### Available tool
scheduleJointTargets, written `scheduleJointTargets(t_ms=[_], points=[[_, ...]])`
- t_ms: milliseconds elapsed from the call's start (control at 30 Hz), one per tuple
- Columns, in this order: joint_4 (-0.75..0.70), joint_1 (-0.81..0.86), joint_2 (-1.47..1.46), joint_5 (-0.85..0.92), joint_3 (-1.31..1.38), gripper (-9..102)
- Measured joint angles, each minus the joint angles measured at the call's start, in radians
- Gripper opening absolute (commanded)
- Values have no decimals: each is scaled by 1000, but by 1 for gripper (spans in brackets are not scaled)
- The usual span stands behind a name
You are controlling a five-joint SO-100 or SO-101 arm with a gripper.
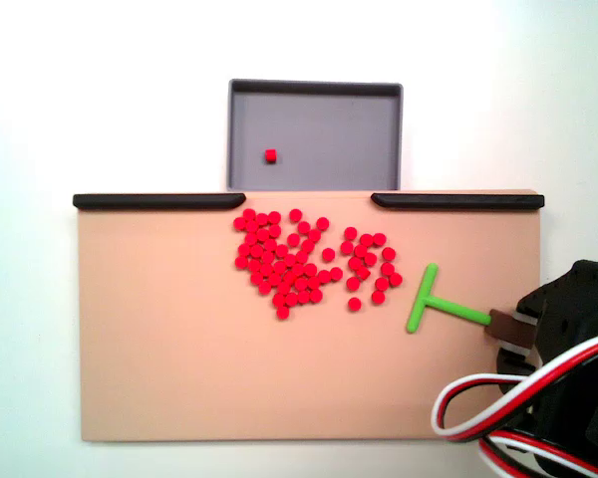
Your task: Gather the right side granules
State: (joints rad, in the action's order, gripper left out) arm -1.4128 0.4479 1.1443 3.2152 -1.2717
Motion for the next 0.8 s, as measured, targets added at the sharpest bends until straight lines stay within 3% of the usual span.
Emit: scheduleJointTargets(t_ms=[800], points=[[23, -43, -9, 0, 8, 0]])
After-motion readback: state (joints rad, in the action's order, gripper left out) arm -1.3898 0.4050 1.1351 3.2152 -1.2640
